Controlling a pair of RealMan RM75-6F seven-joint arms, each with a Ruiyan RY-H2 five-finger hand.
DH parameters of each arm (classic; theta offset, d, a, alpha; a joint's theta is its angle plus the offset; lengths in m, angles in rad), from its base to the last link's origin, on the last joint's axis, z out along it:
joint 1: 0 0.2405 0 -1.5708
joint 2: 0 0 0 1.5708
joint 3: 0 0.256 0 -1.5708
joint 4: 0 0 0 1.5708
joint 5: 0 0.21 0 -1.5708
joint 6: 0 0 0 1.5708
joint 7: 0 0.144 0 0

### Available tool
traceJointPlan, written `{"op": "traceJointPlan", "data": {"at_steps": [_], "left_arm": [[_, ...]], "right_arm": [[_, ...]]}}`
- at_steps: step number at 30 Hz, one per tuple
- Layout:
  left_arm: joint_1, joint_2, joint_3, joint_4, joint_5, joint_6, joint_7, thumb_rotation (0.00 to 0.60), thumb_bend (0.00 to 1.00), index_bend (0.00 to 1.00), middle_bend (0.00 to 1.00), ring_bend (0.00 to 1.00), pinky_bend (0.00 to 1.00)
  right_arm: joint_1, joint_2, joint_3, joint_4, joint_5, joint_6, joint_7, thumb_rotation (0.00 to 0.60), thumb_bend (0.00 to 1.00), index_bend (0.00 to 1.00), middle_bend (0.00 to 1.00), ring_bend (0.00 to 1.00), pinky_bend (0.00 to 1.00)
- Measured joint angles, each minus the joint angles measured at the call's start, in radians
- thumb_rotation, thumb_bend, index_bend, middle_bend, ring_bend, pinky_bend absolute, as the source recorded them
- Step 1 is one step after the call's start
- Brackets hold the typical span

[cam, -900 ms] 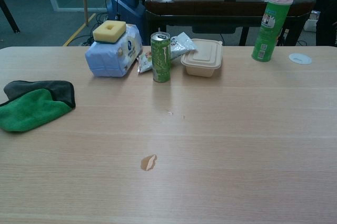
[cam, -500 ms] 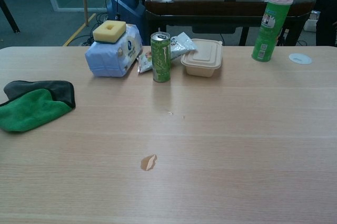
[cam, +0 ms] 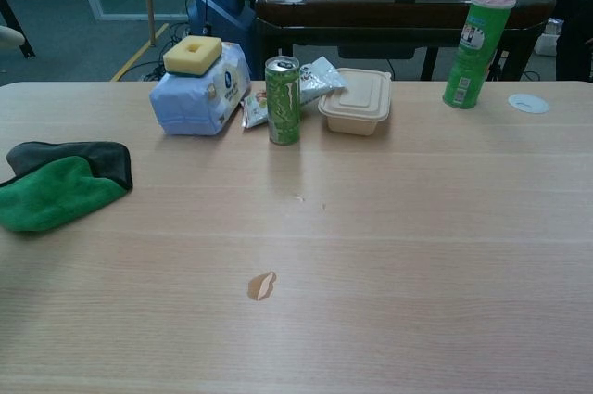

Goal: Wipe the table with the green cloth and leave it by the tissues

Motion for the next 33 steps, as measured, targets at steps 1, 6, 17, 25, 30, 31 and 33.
{"op": "traceJointPlan", "data": {"at_steps": [1, 6, 17, 25, 30, 31, 33], "left_arm": [[-0.024, -0.010, -0.009, 0.013, -0.030, -0.026, 0.020, 0.600, 0.19, 0.10, 0.04, 0.12, 0.28], [-0.116, -0.065, -0.034, 0.092, -0.155, -0.117, 0.110, 0.600, 0.19, 0.08, 0.04, 0.12, 0.26], [-0.272, -0.189, -0.055, 0.281, -0.434, -0.215, 0.296, 0.600, 0.19, 0.05, 0.03, 0.06, 0.22], [-0.372, -0.281, -0.050, 0.453, -0.615, -0.254, 0.402, 0.600, 0.19, 0.05, 0.00, 0.00, 0.03], [-0.411, -0.323, -0.037, 0.537, -0.677, -0.278, 0.425, 0.600, 0.19, 0.08, 0.00, 0.00, 0.01], [-0.418, -0.332, -0.033, 0.556, -0.686, -0.282, 0.425, 0.600, 0.19, 0.09, 0.00, 0.00, 0.01], [-0.425, -0.344, -0.025, 0.581, -0.694, -0.289, 0.426, 0.600, 0.19, 0.10, 0.00, 0.00, 0.01]], "right_arm": [[-0.002, 0.001, 0.000, -0.001, -0.001, 0.003, -0.001, 0.600, 0.30, 0.43, 0.39, 0.28, 0.23], [-0.013, 0.007, -0.004, -0.006, 0.001, 0.011, -0.004, 0.600, 0.30, 0.43, 0.39, 0.28, 0.23], [-0.019, 0.010, -0.005, -0.011, 0.000, 0.013, -0.009, 0.600, 0.30, 0.43, 0.39, 0.28, 0.23], [-0.021, 0.010, -0.005, -0.013, 0.005, 0.008, -0.011, 0.600, 0.30, 0.43, 0.39, 0.28, 0.23], [-0.024, 0.008, -0.004, -0.006, 0.012, 0.007, -0.005, 0.600, 0.30, 0.43, 0.39, 0.28, 0.23], [-0.024, 0.007, -0.004, -0.004, 0.014, 0.006, -0.004, 0.600, 0.30, 0.43, 0.39, 0.28, 0.23], [-0.024, 0.006, -0.003, 0.000, 0.017, 0.004, -0.001, 0.600, 0.30, 0.43, 0.39, 0.28, 0.23]]}}
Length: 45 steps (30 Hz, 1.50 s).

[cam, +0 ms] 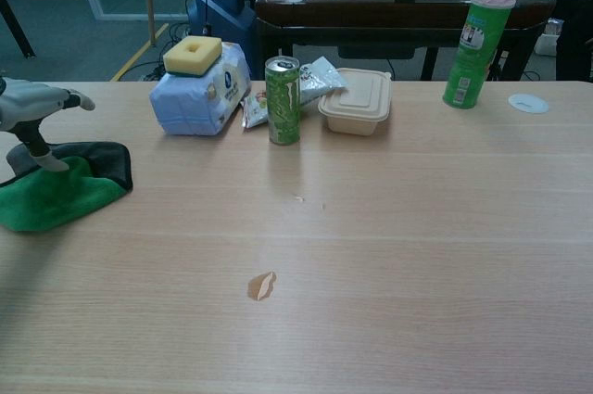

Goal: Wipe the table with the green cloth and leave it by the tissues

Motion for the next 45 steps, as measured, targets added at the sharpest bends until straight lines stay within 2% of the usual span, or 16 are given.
{"op": "traceJointPlan", "data": {"at_steps": [8, 18, 23, 29, 39, 42, 45], "left_arm": [[-0.029, -0.055, 0.025, 0.101, -0.038, -0.028, 0.006, 0.600, 0.19, 0.12, 0.00, 0.01, 0.01], [-0.077, -0.128, 0.036, 0.225, -0.139, -0.065, 0.072, 0.600, 0.19, 0.12, 0.00, 0.01, 0.03], [-0.085, -0.151, 0.038, 0.274, -0.160, -0.084, 0.074, 0.600, 0.19, 0.13, 0.01, 0.08, 0.08], [-0.091, -0.176, 0.043, 0.326, -0.169, -0.100, 0.080, 0.600, 0.19, 0.16, 0.03, 0.12, 0.12], [-0.110, -0.225, 0.051, 0.401, -0.207, -0.119, 0.151, 0.600, 0.19, 0.25, 0.15, 0.22, 0.17], [-0.117, -0.235, 0.052, 0.407, -0.216, -0.121, 0.173, 0.600, 0.19, 0.30, 0.21, 0.27, 0.20], [-0.119, -0.236, 0.050, 0.401, -0.210, -0.115, 0.175, 0.600, 0.19, 0.38, 0.31, 0.37, 0.26]], "right_arm": [[0.002, -0.002, 0.002, 0.006, 0.005, -0.007, 0.005, 0.600, 0.30, 0.43, 0.39, 0.28, 0.23], [0.000, -0.001, 0.004, 0.009, 0.018, -0.013, 0.004, 0.600, 0.30, 0.43, 0.39, 0.28, 0.23], [-0.002, -0.001, 0.004, 0.008, 0.018, -0.012, 0.003, 0.600, 0.30, 0.43, 0.39, 0.28, 0.23], [-0.006, 0.000, 0.003, 0.009, 0.021, -0.009, 0.004, 0.600, 0.30, 0.43, 0.39, 0.28, 0.23], [-0.011, 0.000, 0.004, 0.011, 0.026, -0.008, 0.007, 0.600, 0.30, 0.43, 0.39, 0.28, 0.23], [-0.012, 0.001, 0.004, 0.010, 0.025, -0.005, 0.007, 0.600, 0.30, 0.43, 0.39, 0.28, 0.23], [-0.014, 0.002, 0.004, 0.010, 0.024, -0.001, 0.007, 0.600, 0.30, 0.43, 0.39, 0.28, 0.23]]}}
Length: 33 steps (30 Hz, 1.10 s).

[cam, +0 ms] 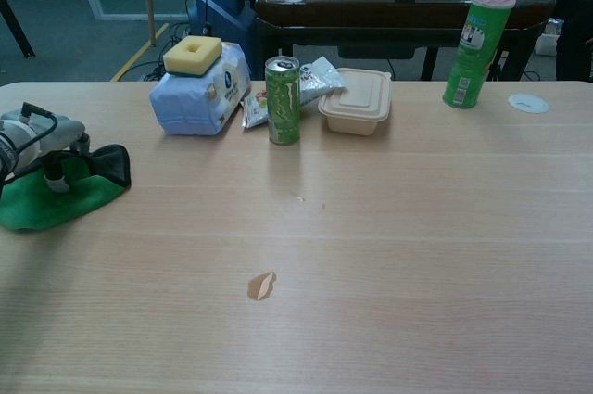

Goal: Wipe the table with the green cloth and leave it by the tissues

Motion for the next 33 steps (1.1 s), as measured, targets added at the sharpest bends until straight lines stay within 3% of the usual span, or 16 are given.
{"op": "traceJointPlan", "data": {"at_steps": [8, 18, 33], "left_arm": [[0.005, 0.013, 0.000, -0.048, 0.007, 0.010, 0.004, 0.600, 0.19, 0.50, 0.47, 0.50, 0.42], [0.019, 0.085, -0.005, -0.222, 0.097, 0.054, -0.067, 0.600, 0.19, 0.62, 0.61, 0.62, 0.75], [0.072, 0.307, -0.009, -0.721, 0.332, 0.116, -0.289, 0.600, 0.19, 0.61, 0.62, 0.63, 0.78]], "right_arm": [[-0.005, -0.002, -0.001, 0.007, -0.007, 0.010, 0.009, 0.600, 0.30, 0.43, 0.39, 0.28, 0.23], [-0.008, -0.005, -0.001, 0.016, -0.012, 0.017, 0.022, 0.600, 0.30, 0.43, 0.39, 0.28, 0.23], [-0.003, -0.009, 0.002, 0.018, -0.015, 0.012, 0.021, 0.600, 0.30, 0.43, 0.39, 0.28, 0.25]]}}
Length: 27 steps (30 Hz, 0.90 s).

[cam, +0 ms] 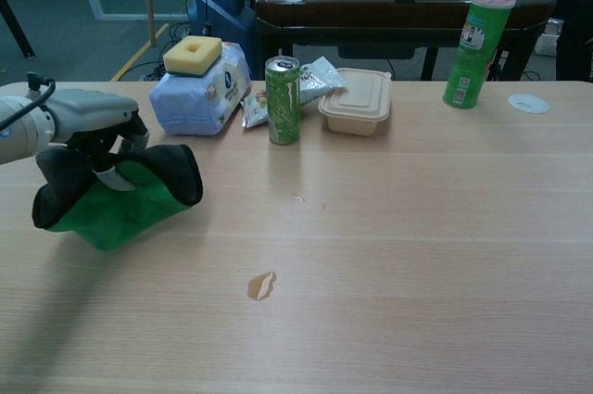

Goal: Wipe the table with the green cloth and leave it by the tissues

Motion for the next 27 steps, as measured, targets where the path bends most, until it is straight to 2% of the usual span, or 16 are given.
{"op": "traceJointPlan", "data": {"at_steps": [4, 10, 18, 27], "left_arm": [[0.007, 0.024, 0.007, -0.087, 0.097, 0.001, -0.072, 0.600, 0.19, 0.61, 0.62, 0.63, 0.78], [-0.003, 0.007, 0.031, -0.130, 0.196, -0.046, -0.155, 0.600, 0.19, 0.60, 0.62, 0.62, 0.78], [-0.049, -0.085, 0.062, -0.100, 0.285, -0.094, -0.189, 0.600, 0.19, 0.60, 0.62, 0.62, 0.78], [-0.100, -0.210, 0.095, -0.006, 0.357, -0.118, -0.170, 0.600, 0.19, 0.61, 0.62, 0.62, 0.71]], "right_arm": [[0.002, -0.002, 0.000, -0.002, -0.001, -0.002, -0.002, 0.600, 0.30, 0.43, 0.39, 0.28, 0.25], [0.003, -0.001, 0.001, -0.006, 0.002, -0.006, -0.009, 0.600, 0.30, 0.43, 0.39, 0.28, 0.25], [0.005, 0.000, 0.002, -0.015, 0.007, -0.012, -0.018, 0.600, 0.30, 0.43, 0.39, 0.28, 0.25], [0.006, -0.001, 0.004, -0.012, 0.015, -0.018, -0.017, 0.600, 0.30, 0.43, 0.39, 0.28, 0.25]]}}
